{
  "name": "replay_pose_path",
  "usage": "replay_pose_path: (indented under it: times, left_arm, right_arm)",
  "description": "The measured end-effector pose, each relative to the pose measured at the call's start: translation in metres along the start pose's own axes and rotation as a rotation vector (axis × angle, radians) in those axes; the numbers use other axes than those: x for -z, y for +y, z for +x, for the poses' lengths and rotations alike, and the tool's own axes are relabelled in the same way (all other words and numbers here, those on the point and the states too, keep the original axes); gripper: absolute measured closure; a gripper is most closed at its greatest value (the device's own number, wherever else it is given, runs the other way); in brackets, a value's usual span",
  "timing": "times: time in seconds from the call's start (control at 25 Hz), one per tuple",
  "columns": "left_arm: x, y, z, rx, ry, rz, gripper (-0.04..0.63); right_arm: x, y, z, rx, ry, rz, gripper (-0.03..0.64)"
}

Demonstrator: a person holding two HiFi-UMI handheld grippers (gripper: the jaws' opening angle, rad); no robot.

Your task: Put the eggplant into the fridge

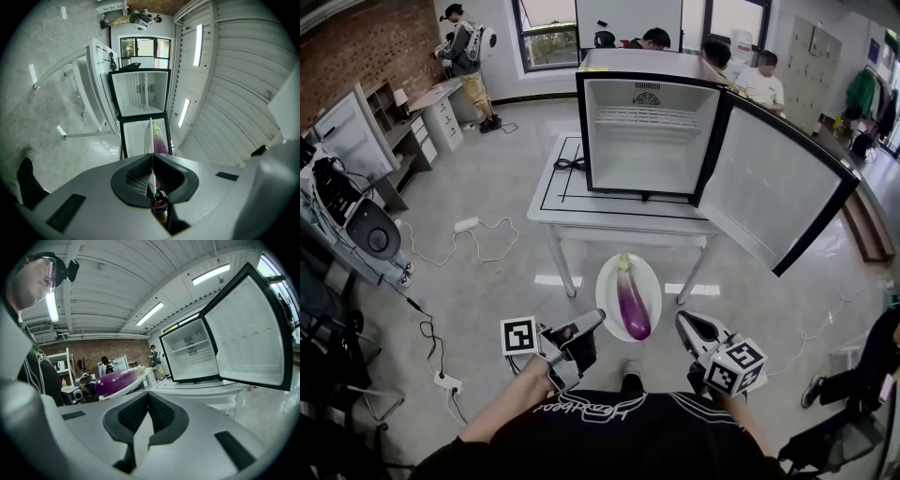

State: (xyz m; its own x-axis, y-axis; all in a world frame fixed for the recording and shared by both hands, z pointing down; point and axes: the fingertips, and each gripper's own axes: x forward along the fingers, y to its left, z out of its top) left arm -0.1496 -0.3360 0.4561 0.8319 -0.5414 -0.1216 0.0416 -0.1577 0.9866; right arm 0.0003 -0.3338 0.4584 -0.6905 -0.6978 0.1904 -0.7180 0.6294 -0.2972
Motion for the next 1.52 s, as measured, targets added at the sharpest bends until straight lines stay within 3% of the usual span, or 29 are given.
replay_pose_path:
  times: [0.88,1.52]
  left_arm:
    - [-0.156,0.036,0.175,-0.032,-0.046,-0.003,0.575]
    - [-0.179,0.046,0.197,-0.054,-0.049,0.012,0.575]
  right_arm:
    - [-0.082,-0.188,0.114,-0.027,-0.009,0.009,0.611]
    - [-0.088,-0.207,0.126,-0.018,-0.025,-0.017,0.611]
